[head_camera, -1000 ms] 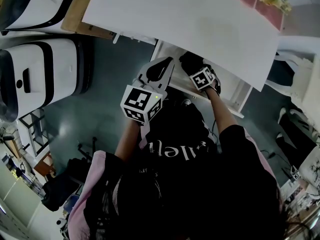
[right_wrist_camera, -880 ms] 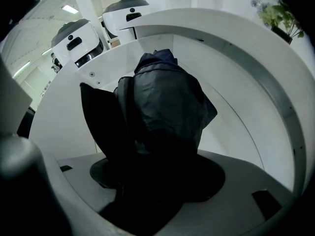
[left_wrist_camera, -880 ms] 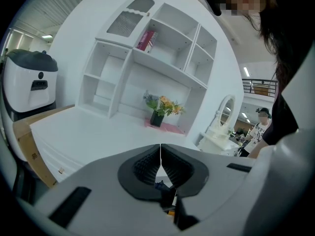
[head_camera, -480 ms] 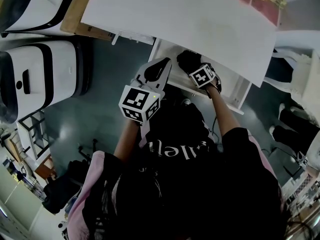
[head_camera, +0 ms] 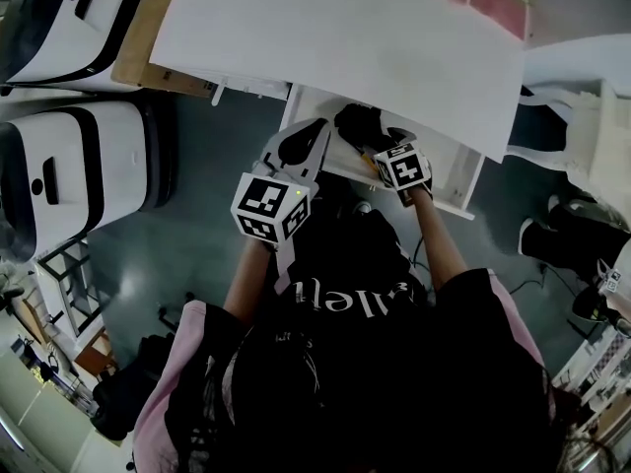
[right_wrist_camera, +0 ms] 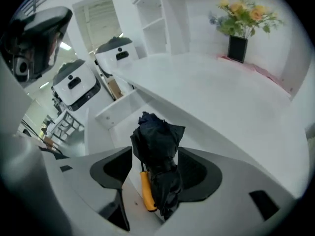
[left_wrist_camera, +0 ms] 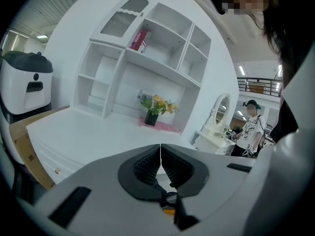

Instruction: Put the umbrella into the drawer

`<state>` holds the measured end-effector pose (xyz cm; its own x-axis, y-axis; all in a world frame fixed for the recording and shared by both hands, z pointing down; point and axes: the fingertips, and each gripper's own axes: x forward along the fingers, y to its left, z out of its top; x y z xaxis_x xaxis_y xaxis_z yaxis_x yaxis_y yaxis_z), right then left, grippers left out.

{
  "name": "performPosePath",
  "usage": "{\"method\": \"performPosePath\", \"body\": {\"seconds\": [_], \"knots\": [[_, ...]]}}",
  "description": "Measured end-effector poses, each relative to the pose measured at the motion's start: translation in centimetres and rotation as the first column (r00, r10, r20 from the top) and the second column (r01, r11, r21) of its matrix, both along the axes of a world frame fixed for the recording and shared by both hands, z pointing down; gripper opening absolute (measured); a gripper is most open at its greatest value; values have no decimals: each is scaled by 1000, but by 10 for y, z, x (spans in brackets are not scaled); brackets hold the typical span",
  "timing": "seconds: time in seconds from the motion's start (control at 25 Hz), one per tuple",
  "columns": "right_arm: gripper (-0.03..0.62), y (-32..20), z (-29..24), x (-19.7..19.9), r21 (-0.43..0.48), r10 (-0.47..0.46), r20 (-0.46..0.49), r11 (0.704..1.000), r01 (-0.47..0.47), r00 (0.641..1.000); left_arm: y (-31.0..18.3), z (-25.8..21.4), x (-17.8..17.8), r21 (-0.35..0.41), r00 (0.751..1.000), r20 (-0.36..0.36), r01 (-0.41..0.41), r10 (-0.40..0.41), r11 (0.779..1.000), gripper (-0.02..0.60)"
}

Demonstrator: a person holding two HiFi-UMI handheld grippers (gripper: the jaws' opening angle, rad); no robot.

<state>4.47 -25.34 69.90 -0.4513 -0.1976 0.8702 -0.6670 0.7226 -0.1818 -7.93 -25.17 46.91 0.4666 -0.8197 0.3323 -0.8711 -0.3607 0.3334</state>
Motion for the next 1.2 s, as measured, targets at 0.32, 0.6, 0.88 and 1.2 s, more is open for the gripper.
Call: {"method": "performPosePath", "body": {"seconds": [0.32,0.6,0.88,1.2], "knots": [[295,-7,-91,7,59,172,325,978,-201,930,10,-9,25,10,1000,0,-27,27,1000,17],[295,4,-179,21,126,167,530,954,-271,832,23,-23,49,34,999,8,-46,46,998,17],[295,38,-249,36,170,93,652,949,-265,752,44,-44,77,72,999,15,-47,47,996,17],[295,82,-295,67,216,49,728,931,-296,684,86,-68,114,112,999,18,-38,36,993,17]]}}
